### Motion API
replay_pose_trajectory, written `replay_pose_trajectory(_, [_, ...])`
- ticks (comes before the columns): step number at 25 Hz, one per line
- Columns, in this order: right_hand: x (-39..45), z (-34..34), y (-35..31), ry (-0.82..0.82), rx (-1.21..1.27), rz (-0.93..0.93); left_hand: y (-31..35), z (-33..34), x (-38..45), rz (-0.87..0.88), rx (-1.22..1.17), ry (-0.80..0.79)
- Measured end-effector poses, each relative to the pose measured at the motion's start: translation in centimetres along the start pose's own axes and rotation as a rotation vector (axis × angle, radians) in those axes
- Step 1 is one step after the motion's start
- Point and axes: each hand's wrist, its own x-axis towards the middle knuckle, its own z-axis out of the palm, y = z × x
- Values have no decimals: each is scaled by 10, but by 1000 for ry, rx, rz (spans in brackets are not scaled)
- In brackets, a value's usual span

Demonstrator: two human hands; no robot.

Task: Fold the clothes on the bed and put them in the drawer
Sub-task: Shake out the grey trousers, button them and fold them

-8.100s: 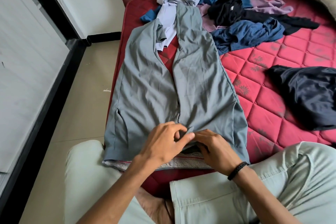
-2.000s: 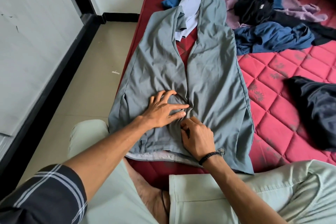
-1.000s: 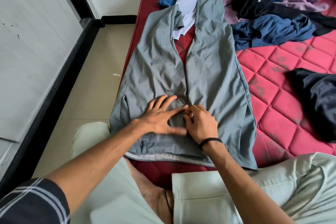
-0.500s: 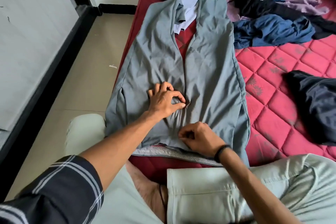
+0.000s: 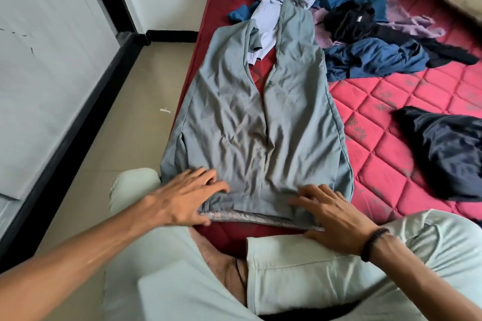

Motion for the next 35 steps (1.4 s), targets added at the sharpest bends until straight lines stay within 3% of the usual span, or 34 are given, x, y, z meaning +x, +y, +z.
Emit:
replay_pose_trajectory(5, [-16, 0, 17, -83, -36, 78, -28, -18, -20, -88, -115, -7])
replay_pose_trajectory(8, [-9, -2, 16, -127, -3, 152, -55, -41, -21, -256, -460, 217])
replay_pose_trajectory(11, [-11, -2, 0, -34, -2, 222, -71, -80, -23, -413, -736, 517])
replay_pose_trajectory(15, [-10, -73, 20, 342, 359, 315, -77, -157, -11, -373, -821, 769])
replay_pose_trajectory(18, [-2, -202, 57, 729, 681, 346, -94, -252, 4, -372, -706, 1030])
replay_pose_trajectory(21, [4, -369, 69, 1162, 954, 285, -103, -393, 12, -295, -599, 1303])
replay_pose_trajectory(23, [6, -470, 63, 1403, 907, 233, -102, -485, 5, -222, -515, 1470])
replay_pose_trajectory(26, [-4, -589, 43, 1517, 614, 282, -95, -596, -21, -152, -439, 1623])
replay_pose_trajectory(30, [-32, -674, 20, 1708, 483, 282, -96, -665, -52, -110, -495, 1693])
replay_pose_trajectory(35, [-101, -743, -20, 2199, 559, 17, -42, -736, -117, 264, -847, 1780])
